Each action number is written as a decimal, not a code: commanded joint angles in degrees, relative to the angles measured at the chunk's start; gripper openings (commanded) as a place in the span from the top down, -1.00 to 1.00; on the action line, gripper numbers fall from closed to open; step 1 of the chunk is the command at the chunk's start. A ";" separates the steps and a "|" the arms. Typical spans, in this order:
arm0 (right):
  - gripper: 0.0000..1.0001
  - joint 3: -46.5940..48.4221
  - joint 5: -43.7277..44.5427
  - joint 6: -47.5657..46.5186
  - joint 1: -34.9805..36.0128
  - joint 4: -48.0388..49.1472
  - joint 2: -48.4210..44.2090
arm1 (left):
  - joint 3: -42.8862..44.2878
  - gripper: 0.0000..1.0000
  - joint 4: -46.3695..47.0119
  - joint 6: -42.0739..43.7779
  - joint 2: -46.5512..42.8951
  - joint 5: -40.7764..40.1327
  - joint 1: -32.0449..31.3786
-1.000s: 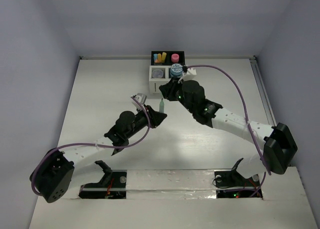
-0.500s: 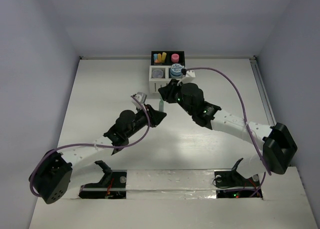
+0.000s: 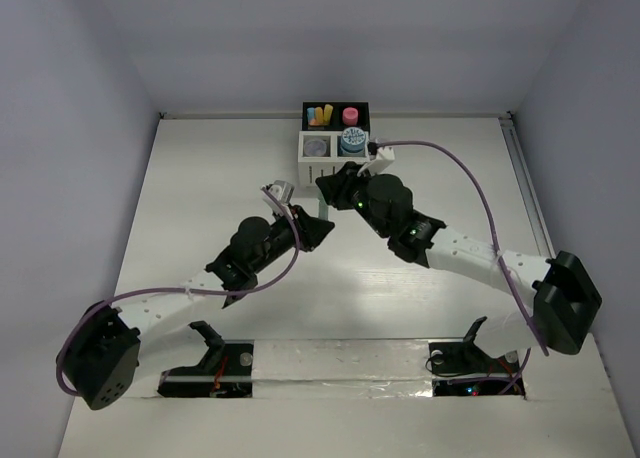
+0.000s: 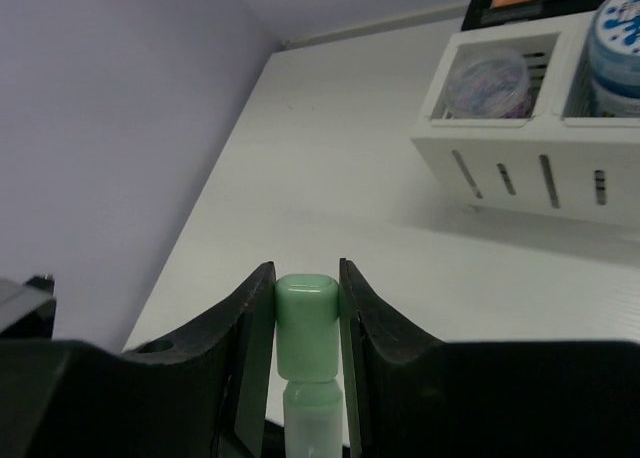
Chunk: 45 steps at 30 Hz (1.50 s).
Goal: Sort the stationery into containers
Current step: Close the pen cap on the pen.
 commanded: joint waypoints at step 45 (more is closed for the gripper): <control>1.00 -21.65 -13.12 11.32 12.99 3.81 -0.47 | 20.73 1.00 0.73 6.59 -1.49 -4.55 0.58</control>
